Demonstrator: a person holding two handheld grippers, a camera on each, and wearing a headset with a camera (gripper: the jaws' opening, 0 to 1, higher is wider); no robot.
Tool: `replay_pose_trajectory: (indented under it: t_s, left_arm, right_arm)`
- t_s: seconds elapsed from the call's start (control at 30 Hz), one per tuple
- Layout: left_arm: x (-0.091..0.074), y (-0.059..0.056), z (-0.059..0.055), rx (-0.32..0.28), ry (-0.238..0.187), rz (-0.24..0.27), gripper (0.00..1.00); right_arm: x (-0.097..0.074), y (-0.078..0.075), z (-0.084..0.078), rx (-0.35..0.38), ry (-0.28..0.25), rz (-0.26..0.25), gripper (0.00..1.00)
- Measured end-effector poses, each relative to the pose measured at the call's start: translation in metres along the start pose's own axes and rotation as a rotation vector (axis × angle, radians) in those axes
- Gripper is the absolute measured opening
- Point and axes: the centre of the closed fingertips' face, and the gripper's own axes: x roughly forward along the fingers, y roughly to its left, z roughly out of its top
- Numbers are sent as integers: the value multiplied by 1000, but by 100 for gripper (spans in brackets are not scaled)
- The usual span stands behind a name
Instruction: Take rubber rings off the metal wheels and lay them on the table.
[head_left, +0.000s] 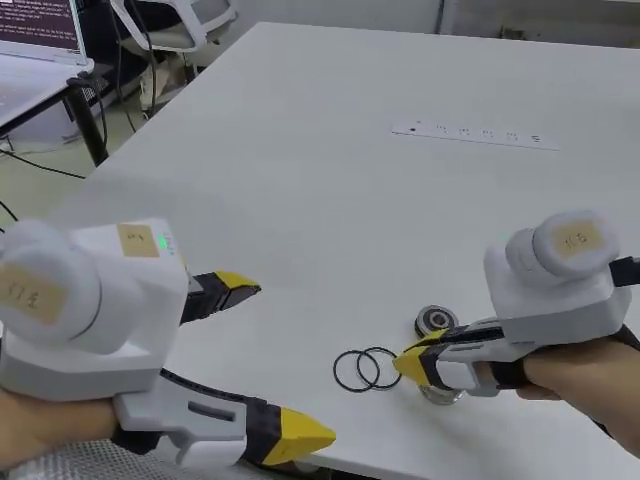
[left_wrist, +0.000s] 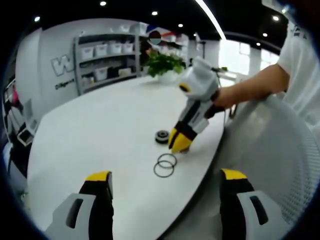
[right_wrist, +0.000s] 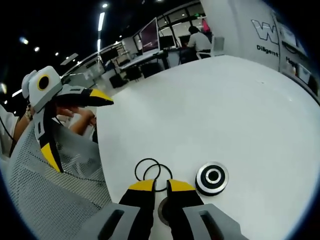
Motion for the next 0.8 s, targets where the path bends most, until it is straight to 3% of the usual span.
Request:
replay_pose_trajectory:
  t_s: [0.33, 0.67, 0.8]
  left_arm:
    - [0, 1, -1, 0, 3, 3, 90]
    - [0, 2, -1, -1, 8, 5, 90]
    - [0, 2, -2, 0, 9, 8, 91]
  right_arm:
    - [-15, -3, 25, 32, -111, 16, 10]
    - [-37, -2, 55, -5, -251, 36, 18]
    - [-47, -9, 60, -19, -280, 13, 22]
